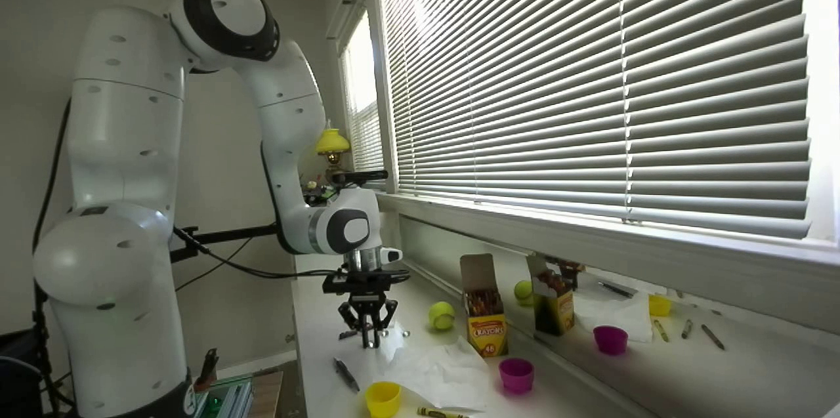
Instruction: Move the glass bead to the right
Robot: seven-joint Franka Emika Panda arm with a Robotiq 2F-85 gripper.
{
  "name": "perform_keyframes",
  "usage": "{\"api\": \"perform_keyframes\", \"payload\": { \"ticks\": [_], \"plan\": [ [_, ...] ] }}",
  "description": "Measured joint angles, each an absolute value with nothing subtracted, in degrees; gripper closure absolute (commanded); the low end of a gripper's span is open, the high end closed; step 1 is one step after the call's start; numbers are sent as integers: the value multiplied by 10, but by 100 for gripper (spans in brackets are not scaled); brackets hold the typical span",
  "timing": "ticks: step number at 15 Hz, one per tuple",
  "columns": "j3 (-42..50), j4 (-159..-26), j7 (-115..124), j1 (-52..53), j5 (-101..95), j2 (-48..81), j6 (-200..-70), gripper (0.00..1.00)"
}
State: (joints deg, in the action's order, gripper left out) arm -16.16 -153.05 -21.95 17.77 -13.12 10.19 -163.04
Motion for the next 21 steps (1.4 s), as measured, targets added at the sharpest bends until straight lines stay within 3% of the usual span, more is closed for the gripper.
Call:
{"api": "perform_keyframes", "payload": {
  "ticks": [8,21],
  "plan": [
    [-155,-1523,-219,179,-141,97,-1621,94],
    [-100,-1497,-218,63,-59,52,-1552,94]
  ]
}}
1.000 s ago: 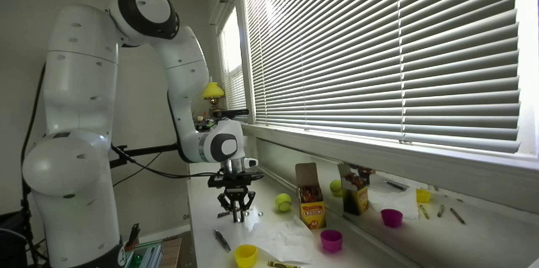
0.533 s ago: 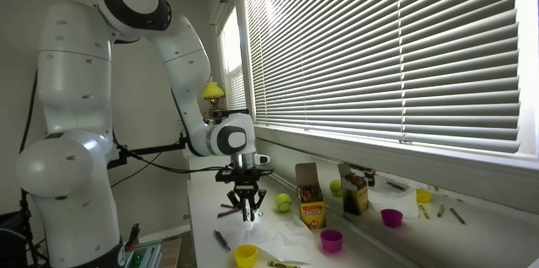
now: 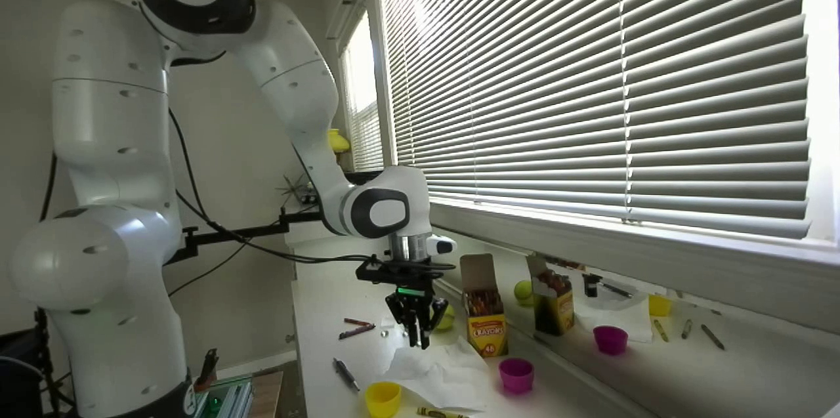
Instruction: Move the glass bead to the right
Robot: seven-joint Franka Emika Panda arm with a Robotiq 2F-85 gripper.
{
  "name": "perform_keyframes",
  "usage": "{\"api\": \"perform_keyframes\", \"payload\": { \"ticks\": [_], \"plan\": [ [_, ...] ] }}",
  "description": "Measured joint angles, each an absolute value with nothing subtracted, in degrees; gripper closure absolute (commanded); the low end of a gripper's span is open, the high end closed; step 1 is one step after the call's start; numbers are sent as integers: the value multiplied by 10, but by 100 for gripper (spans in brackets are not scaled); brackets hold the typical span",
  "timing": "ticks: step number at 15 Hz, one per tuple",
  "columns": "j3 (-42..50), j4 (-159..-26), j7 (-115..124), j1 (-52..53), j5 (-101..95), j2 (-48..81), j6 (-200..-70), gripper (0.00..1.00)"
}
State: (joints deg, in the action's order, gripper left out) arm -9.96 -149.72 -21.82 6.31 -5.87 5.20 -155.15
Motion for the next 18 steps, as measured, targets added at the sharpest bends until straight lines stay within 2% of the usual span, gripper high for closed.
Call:
{"api": "perform_keyframes", "payload": {
  "ticks": [10,18],
  "plan": [
    [-19,-1487,-92,41,-107,49,-1558,94],
    [10,-1458,-65,20,-108,62,-1557,94]
  ]
}}
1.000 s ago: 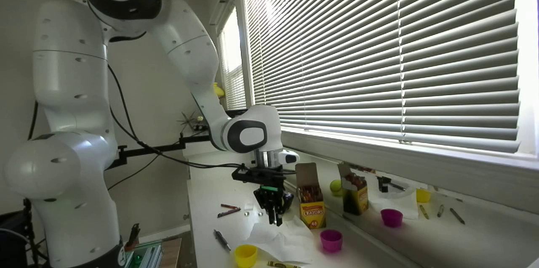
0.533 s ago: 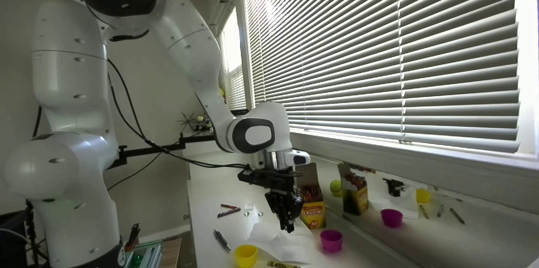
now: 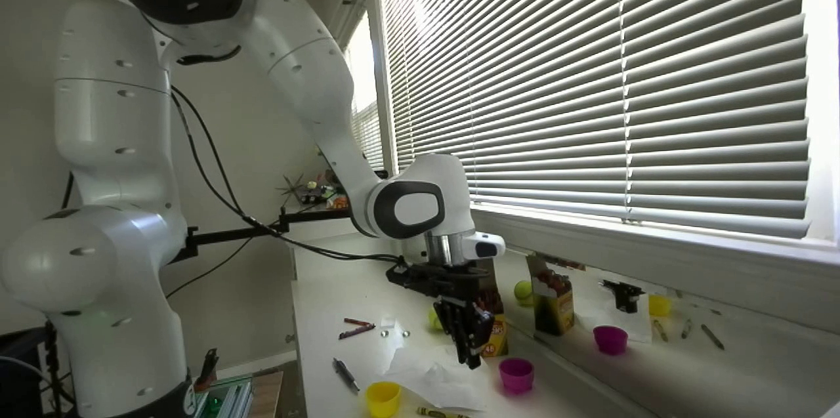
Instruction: Move the glass bead to the right
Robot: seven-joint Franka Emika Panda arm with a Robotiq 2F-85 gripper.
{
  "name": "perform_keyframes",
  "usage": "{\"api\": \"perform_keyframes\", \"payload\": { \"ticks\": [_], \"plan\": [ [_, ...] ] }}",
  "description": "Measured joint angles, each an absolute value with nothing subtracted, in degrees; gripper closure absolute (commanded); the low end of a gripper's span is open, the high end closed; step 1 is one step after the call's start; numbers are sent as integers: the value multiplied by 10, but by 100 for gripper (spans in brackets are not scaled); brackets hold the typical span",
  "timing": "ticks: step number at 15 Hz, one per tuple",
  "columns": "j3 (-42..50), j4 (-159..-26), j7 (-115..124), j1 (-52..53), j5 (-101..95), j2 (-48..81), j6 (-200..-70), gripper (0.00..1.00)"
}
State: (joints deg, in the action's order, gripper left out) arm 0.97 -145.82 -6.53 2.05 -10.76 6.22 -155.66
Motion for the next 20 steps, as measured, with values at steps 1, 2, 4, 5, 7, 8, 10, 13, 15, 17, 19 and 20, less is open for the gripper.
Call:
{"api": "perform_keyframes", "payload": {
  "ticks": [1,2,4,5,7,8,10,13,15,17,19,20],
  "plan": [
    [11,-1454,-65,18,-107,65,-1557,94],
    [12,-1451,-65,15,-107,68,-1557,94],
    [12,-1444,-65,10,-103,74,-1557,94],
    [13,-1442,-65,8,-102,76,-1557,94],
    [14,-1437,-65,1,-99,82,-1557,94],
    [14,-1436,-65,-2,-94,86,-1557,94],
    [14,-1433,-67,-8,-81,93,-1557,94],
    [14,-1429,-72,-15,-64,105,-1561,94],
    [13,-1427,-78,-20,-50,113,-1571,94],
    [12,-1423,-84,-25,-43,122,-1580,94],
    [12,-1420,-86,-29,-42,132,-1591,94],
    [10,-1418,-87,-31,-41,137,-1596,94]
  ]
}}
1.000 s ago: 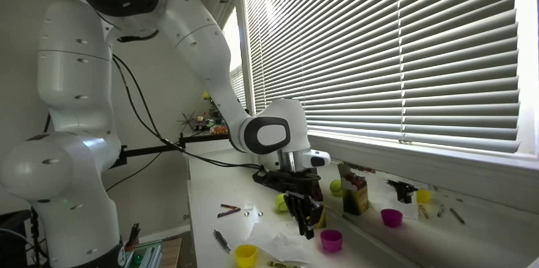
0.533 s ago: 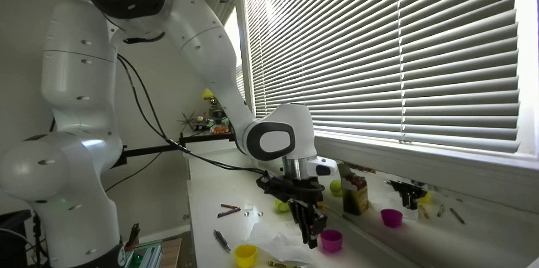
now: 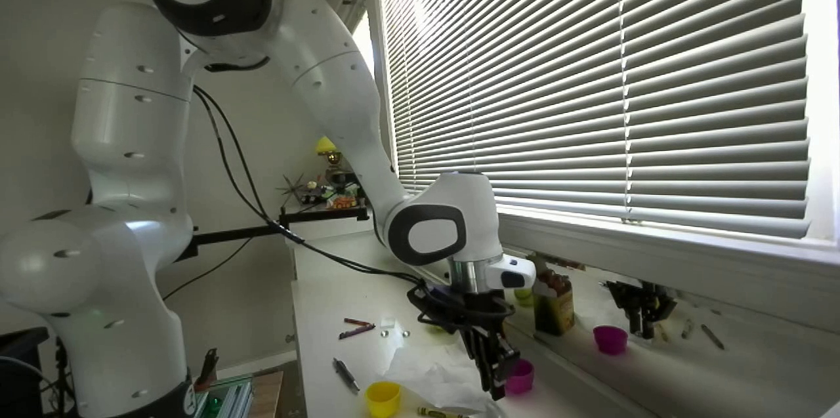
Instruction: Move the glass bead to the right
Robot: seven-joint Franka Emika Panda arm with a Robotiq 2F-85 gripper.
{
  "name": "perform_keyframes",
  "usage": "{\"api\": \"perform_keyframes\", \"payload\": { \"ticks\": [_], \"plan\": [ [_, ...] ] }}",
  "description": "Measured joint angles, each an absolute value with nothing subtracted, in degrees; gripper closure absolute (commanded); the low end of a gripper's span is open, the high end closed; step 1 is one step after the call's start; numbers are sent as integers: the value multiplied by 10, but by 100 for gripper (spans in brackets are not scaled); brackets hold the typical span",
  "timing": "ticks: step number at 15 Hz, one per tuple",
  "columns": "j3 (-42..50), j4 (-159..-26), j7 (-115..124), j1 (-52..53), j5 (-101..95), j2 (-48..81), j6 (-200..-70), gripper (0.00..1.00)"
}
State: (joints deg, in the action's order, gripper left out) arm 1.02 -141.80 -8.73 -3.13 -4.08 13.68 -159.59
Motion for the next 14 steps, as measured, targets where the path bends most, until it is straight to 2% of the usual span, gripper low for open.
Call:
{"api": "perform_keyframes", "payload": {
  "ticks": [2,3,4,11,14],
  "plan": [
    [6,-1414,-89,-36,-39,146,-1603,94],
    [5,-1413,-91,-38,-39,150,-1604,51],
    [3,-1411,-94,-40,-38,154,-1604,50],
    [5,-1407,-94,-35,-46,156,-1604,3],
    [0,-1413,-94,-23,-46,141,-1589,0]
  ]
}}
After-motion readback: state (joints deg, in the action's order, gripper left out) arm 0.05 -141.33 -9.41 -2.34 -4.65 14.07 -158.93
